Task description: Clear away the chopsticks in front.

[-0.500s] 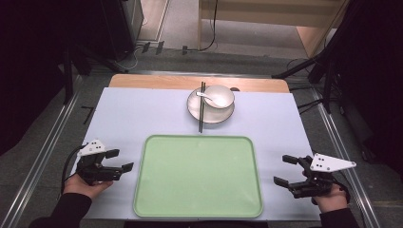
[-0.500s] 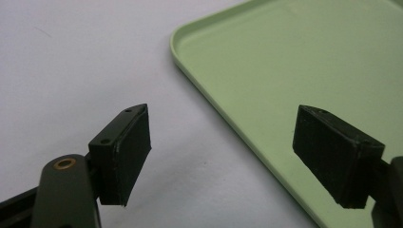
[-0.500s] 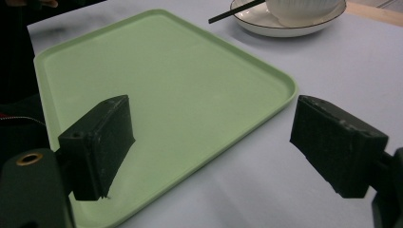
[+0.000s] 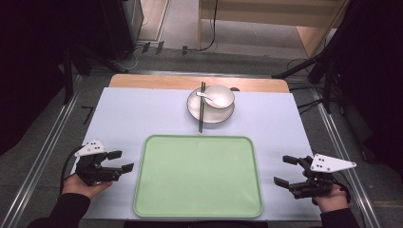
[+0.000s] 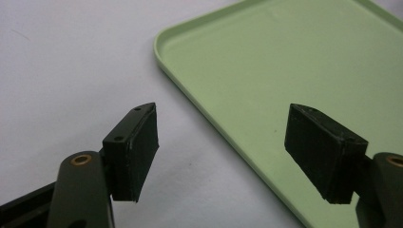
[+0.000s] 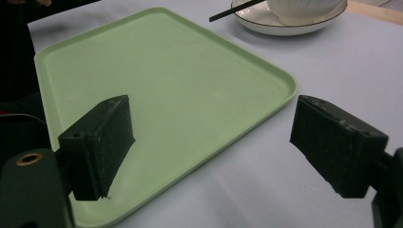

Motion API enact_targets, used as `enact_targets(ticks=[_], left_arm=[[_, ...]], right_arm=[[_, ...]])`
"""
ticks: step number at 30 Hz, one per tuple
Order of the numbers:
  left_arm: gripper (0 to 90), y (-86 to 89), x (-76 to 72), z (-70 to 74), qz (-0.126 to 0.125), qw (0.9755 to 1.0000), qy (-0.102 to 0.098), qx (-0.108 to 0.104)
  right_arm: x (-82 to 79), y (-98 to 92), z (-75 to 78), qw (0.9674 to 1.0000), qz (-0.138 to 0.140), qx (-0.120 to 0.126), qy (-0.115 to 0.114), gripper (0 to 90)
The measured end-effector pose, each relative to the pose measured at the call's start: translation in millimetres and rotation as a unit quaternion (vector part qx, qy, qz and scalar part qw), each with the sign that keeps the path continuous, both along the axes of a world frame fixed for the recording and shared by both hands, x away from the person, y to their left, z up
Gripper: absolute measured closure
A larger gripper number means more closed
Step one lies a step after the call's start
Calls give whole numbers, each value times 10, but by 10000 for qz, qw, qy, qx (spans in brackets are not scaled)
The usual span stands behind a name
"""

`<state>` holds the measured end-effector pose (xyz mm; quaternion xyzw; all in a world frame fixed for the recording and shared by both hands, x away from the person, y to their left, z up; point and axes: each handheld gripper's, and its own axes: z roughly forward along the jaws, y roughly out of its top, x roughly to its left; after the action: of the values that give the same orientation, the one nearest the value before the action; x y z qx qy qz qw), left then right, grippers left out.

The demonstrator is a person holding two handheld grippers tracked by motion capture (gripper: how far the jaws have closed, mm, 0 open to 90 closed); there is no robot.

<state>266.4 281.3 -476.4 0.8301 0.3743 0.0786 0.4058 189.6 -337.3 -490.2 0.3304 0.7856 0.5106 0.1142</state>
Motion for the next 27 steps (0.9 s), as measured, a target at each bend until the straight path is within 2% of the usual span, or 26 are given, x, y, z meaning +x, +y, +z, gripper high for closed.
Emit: enact_targets(ticks=[7, 14, 16, 21, 25, 27], left_arm=[[277, 1, 12, 2, 8, 10000, -6, -34], [307, 27, 32, 17, 170, 9996, 0, -226], [321, 31, 30, 20, 169, 9996, -34, -219], [322, 29, 42, 13, 161, 9997, 31, -190], [302, 21, 28, 40, 194, 9996, -89, -193], [300, 14, 29, 44, 199, 9996, -48, -193]], right_arm=[[-10, -2, 0, 10000, 9, -9, -12, 148], [-31, -12, 4, 10000, -17, -19, -15, 148], [-31, -15, 1, 10000, -16, -29, -23, 148], [-38, -8, 5, 10000, -7, -32, -12, 148], [-42, -10, 5, 10000, 6, -49, -19, 148], [-43, -8, 5, 10000, 8, -48, -14, 149]])
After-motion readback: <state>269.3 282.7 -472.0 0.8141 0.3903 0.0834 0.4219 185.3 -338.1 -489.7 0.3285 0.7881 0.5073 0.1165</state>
